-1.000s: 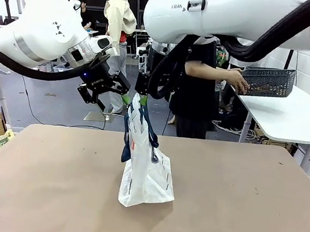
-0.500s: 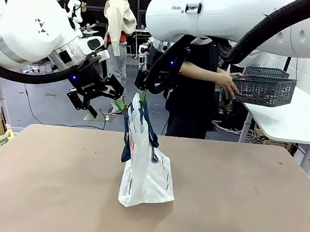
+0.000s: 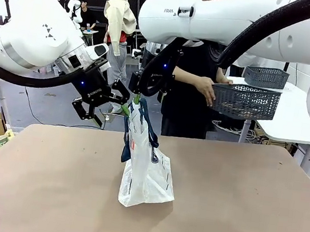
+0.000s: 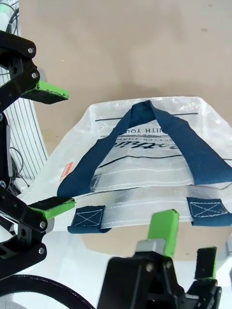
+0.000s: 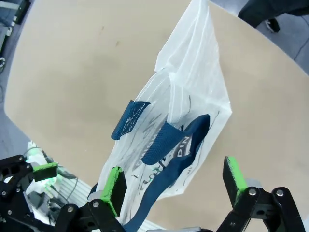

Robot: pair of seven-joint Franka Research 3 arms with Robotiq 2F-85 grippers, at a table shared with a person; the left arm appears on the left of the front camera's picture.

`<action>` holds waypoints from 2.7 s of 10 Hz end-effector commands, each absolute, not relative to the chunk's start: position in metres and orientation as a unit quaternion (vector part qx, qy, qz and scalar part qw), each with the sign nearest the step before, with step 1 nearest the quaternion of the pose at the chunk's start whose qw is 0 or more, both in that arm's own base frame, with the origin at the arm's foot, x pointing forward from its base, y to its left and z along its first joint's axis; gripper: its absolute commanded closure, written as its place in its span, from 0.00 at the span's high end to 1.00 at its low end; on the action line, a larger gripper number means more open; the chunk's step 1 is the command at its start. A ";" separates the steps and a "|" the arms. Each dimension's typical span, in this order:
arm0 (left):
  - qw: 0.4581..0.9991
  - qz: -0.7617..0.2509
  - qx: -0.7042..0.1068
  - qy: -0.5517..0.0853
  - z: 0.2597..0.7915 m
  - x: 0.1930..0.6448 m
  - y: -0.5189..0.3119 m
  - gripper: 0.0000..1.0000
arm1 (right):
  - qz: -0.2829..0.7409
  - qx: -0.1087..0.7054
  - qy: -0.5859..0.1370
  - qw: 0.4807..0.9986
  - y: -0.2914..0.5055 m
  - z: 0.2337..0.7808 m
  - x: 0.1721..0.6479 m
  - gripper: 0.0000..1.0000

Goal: Transfer purchased items from the store into the shopping bag.
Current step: Open the Reusable shopping bag in the center of the table.

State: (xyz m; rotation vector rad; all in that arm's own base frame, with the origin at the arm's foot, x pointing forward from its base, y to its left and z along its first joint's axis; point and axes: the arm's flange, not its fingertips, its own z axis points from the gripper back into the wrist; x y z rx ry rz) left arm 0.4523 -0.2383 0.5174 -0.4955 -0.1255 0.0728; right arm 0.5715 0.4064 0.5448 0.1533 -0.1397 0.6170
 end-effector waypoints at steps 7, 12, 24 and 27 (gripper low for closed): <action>0.951 0.097 -0.285 -0.072 0.519 0.470 -0.245 1.00 | 0.285 0.074 -0.037 0.955 0.410 0.538 0.578 1.00; 0.953 0.091 -0.284 -0.054 0.508 0.471 -0.249 1.00 | 0.283 0.073 -0.032 0.956 0.410 0.533 0.578 1.00; 0.953 0.028 -0.287 -0.087 0.493 0.476 -0.250 0.00 | 0.295 0.088 -0.044 0.951 0.399 0.535 0.569 0.00; 0.955 0.028 -0.281 -0.091 0.494 0.474 -0.242 0.00 | 0.335 0.077 -0.067 0.937 0.384 0.543 0.556 0.00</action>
